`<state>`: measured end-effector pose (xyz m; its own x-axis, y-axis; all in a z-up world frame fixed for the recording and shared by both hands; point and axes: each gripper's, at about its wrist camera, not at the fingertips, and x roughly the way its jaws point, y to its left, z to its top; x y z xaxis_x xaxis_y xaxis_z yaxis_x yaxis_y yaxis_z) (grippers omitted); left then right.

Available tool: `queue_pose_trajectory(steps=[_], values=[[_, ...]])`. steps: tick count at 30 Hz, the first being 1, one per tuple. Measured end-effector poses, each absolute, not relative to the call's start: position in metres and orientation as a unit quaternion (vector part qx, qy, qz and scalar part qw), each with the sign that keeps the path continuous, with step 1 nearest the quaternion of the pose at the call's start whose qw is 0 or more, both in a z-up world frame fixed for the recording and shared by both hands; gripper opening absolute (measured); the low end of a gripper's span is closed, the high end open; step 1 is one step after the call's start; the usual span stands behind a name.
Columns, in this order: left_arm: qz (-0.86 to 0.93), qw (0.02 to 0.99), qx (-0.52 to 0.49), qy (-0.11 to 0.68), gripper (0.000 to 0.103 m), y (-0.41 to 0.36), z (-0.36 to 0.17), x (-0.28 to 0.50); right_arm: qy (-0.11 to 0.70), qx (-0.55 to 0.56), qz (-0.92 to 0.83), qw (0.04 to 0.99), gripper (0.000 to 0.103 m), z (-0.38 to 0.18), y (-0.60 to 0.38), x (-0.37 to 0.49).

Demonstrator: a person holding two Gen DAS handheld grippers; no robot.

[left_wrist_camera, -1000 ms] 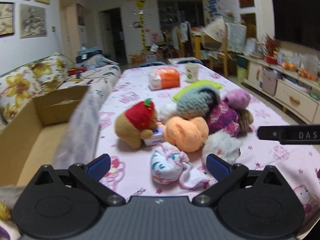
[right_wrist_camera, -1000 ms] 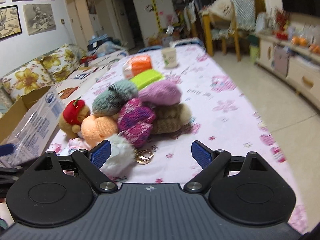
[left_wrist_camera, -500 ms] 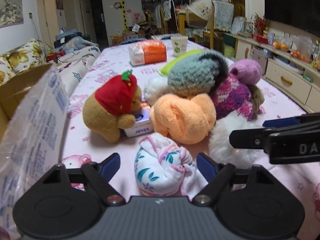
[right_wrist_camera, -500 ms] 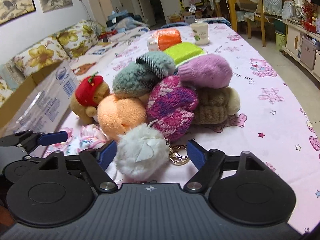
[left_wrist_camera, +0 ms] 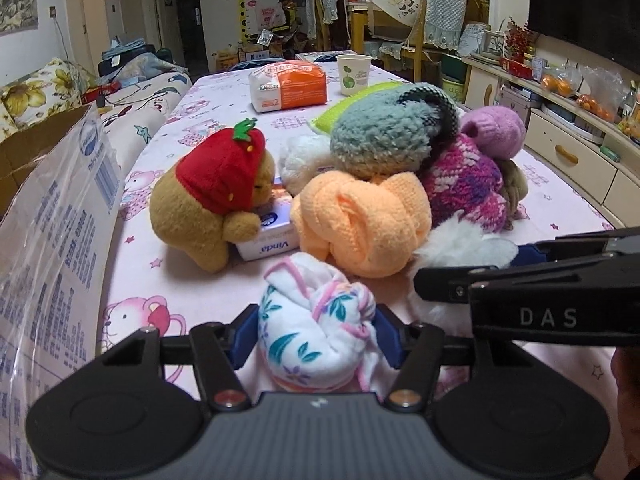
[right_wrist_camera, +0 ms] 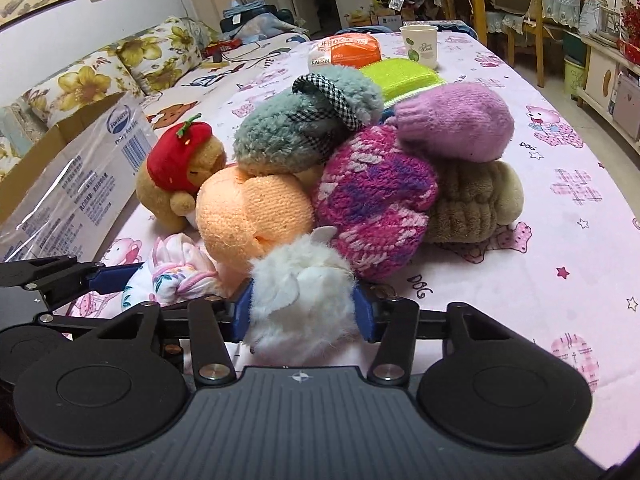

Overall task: Organize soft objects
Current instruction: 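Grasp the white-pink baby cloth with left tool while right tool grasps white pompom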

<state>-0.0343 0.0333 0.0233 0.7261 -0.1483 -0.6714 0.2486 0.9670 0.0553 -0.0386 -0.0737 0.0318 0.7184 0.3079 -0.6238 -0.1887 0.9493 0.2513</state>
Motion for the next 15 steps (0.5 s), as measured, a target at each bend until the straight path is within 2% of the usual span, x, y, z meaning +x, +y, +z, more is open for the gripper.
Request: queue_pose_trajectory(steps=[7,15], values=[[-0.111,0.935,0.058,0.33,0.06,0.04,0.039,-0.044,0.345,0.116,0.127,0.922,0.055,0.036,-0.083,-0.038],[-0.111,0.952,0.025,0.285,0.06,0.056,0.063,-0.054,0.318,0.153,0.116,0.929,0.054,0.054,-0.095,-0.054]])
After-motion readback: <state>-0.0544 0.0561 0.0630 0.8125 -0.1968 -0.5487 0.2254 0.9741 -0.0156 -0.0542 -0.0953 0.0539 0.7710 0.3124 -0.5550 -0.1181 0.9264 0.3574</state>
